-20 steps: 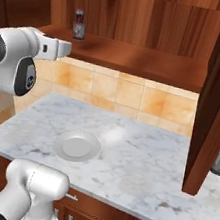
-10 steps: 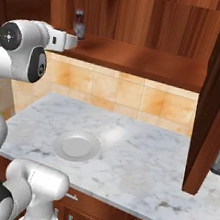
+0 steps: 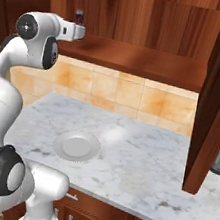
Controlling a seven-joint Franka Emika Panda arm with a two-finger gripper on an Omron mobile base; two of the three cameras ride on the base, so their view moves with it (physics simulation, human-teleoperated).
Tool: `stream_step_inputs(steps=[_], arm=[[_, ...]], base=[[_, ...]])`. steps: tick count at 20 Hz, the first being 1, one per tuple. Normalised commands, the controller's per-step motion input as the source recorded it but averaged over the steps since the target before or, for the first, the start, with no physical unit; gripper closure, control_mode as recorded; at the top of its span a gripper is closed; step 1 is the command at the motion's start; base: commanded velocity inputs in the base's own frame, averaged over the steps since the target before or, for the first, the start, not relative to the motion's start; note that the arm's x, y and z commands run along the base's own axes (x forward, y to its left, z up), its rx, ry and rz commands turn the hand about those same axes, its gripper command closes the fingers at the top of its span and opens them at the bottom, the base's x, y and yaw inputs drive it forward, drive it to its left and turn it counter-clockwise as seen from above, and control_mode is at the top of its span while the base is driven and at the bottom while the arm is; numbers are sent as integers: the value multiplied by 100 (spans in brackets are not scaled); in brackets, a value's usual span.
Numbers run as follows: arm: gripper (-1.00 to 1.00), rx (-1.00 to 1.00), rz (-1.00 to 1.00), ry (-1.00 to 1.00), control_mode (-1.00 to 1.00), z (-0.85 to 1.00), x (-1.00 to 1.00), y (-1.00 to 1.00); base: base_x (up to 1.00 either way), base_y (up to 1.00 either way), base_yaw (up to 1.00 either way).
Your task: Move the hot dog bun to the plate on the dining table and place the condiment next to that plate. Then navigate to the fridge and take the sausage and place it on the plate as well.
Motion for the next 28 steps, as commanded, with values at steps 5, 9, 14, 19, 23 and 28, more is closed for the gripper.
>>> stream_step_inputs(steps=[5, 9, 14, 19, 23, 28], arm=[[-100, -2, 2, -10, -100, 3, 46, 7], [-100, -4, 0, -1, -100, -8, 47, 1], [-100, -4, 0, 0, -100, -15, 47, 14], [-100, -1, 0, 0, -100, -4, 52, 22], [-100, 0, 0, 0, -100, 0, 51, 7], [-100, -2, 0, 0, -100, -11, 37, 8]], base=[[0, 0, 0], [0, 0, 0], [0, 0, 0], [0, 0, 0], [0, 0, 0], [0, 0, 0]])
